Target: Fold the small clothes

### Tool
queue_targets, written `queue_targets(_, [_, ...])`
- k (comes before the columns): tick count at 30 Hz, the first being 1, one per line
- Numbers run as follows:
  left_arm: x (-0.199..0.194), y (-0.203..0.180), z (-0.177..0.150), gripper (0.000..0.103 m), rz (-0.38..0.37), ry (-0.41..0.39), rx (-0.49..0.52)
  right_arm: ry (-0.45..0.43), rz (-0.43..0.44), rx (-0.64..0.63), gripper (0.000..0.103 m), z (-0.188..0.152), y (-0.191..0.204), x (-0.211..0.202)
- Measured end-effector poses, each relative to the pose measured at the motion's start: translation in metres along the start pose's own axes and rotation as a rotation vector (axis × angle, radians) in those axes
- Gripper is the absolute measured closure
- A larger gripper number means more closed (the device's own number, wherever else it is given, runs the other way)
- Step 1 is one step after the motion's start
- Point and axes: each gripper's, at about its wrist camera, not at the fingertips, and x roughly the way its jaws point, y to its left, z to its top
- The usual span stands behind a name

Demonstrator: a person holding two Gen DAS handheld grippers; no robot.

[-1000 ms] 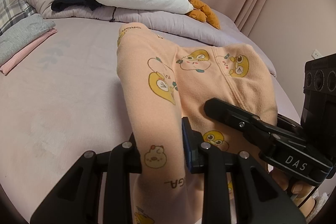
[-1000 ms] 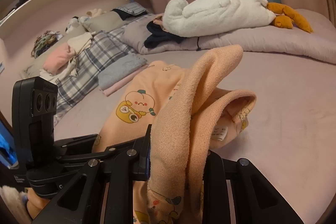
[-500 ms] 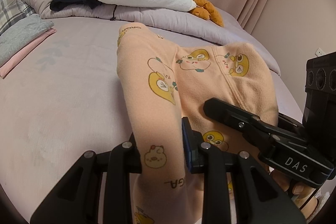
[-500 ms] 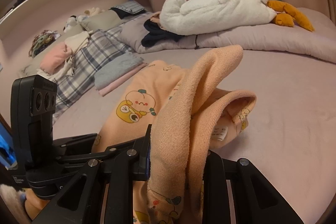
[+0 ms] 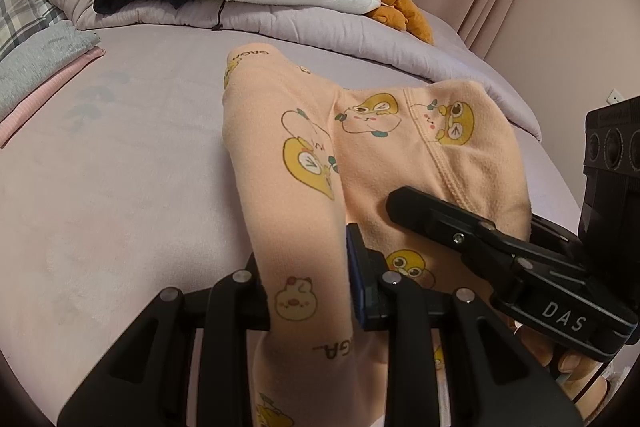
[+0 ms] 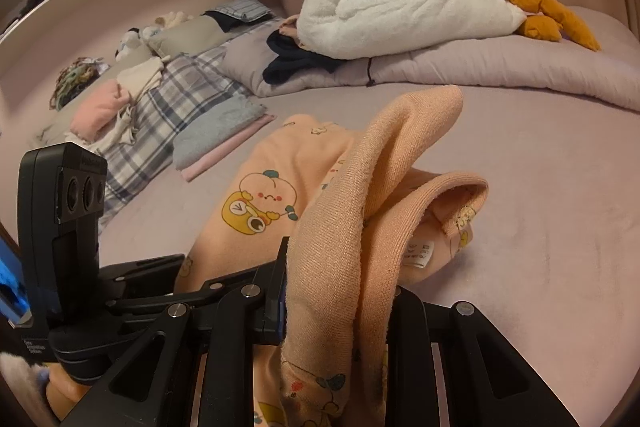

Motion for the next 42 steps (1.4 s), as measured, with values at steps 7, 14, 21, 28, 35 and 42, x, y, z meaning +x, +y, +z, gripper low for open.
queue_targets(7, [0.008,0.003,0.001,0.076,0.004,0.015,0.001,0.014,-0.005,0.006,0.077,-0.001,-0.002,0.005])
queue_targets(14, [0.015,0.003,0.0,0.076,0.007,0.031,-0.001,0.029,-0.013,0.013,0.077,0.0,-0.002,0.011])
queue_targets(21, [0.023,0.004,-0.001,0.076,0.014,0.052,-0.002,0.052,-0.018,0.025,0.076,-0.001,-0.006,0.017])
queue_targets(28, [0.028,0.005,-0.003,0.076,0.021,0.067,-0.007,0.068,-0.018,0.037,0.076,-0.004,-0.009,0.023])
queue_targets(35, [0.033,0.004,-0.004,0.076,0.026,0.08,-0.01,0.081,-0.019,0.047,0.077,-0.004,-0.011,0.026])
queue_targets(42, [0.038,0.005,-0.005,0.075,0.031,0.088,-0.009,0.088,-0.019,0.053,0.076,-0.007,-0.014,0.028])
